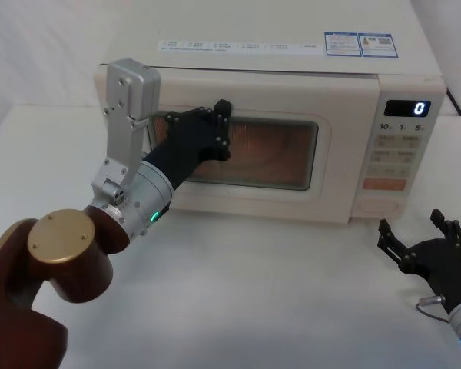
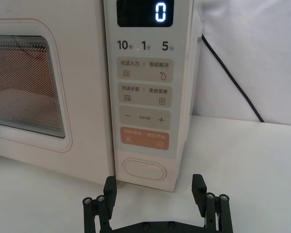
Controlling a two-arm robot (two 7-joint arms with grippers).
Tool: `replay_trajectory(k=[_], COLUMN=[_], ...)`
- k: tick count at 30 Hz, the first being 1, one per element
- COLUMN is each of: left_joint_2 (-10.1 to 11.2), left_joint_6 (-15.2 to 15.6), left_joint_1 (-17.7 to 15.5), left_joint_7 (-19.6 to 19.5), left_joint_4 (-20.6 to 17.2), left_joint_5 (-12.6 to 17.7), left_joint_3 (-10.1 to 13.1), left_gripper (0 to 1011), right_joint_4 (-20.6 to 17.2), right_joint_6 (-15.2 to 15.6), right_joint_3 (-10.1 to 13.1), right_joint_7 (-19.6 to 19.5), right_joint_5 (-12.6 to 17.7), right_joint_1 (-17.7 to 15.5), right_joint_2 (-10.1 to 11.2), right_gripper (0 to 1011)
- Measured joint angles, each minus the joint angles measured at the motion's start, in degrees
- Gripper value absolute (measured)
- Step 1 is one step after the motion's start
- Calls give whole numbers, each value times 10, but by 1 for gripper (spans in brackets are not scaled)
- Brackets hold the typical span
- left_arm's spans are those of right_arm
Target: Press the button to open the microwave door with one hand; close the microwave door with the other hand.
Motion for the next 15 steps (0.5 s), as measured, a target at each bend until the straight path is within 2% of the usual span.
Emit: replay_trajectory(k=[15], left_joint_2=[-3], left_joint_6=[0], left_joint_1=[-3], left_joint_7=[-1], left_joint_4=[6], left_joint_5=[3], left_joint_3=[-1], left_gripper=[0], right_joint_4=[0], right_joint_6=[0], right_joint_3=[0], right_joint_7=[0], right_joint_5=[0], right_joint_1=[0], right_joint_2=[0], right_gripper=[1002])
